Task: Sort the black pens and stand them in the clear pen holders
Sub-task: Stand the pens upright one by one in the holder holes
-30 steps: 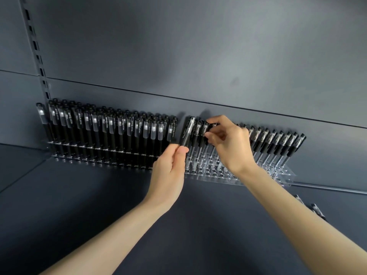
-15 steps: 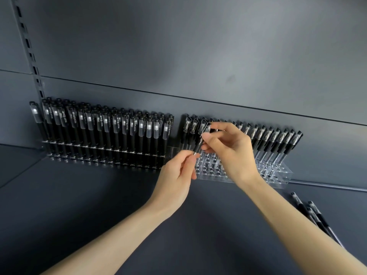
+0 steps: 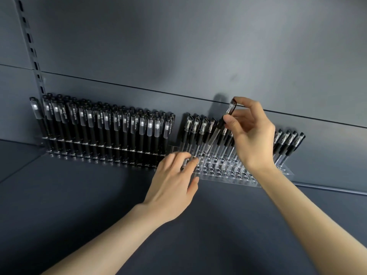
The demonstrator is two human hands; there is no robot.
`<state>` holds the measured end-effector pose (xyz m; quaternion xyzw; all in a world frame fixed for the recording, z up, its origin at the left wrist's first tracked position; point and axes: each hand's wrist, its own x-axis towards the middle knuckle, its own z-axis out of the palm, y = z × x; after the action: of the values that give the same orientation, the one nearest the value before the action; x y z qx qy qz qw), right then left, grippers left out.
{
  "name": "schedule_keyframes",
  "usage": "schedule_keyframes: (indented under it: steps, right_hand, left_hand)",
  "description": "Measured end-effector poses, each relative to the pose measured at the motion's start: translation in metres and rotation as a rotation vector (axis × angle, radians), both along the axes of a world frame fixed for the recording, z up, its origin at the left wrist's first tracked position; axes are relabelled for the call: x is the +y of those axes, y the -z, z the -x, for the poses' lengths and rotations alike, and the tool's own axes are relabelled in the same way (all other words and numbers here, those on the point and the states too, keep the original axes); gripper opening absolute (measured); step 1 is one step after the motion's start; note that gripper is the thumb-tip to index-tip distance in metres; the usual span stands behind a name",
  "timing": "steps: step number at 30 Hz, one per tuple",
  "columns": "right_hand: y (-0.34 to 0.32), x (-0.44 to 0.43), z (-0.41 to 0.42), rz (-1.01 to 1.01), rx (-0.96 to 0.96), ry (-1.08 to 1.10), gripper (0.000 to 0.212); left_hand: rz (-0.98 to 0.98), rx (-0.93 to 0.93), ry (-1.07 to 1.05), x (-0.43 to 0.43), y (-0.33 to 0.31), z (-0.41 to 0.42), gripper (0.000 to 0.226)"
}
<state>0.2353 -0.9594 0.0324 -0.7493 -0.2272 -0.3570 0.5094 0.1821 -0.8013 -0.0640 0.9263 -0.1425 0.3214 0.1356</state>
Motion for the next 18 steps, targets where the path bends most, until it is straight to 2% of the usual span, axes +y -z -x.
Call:
schedule_keyframes:
  steps: [6,12,18]
  right_hand:
    - [0.01,0.007,-0.008,0.05,-0.022,-0.014,0.032]
    - [0.021,0.009,-0.011,0.233,0.118,-0.011,0.031]
    - [0.021,0.006,-0.009,0.287,0.12,0.014,0.027]
  left_hand:
    - [-0.083,0.02,-0.037,0.002,0.002,-0.001,0.052]
    - [-0.117,0.04,-0.05,0.001,-0.001,0.001,0.052]
    - [-0.133,0.073,-0.064,-0.001,-0.002,0.003,0.053]
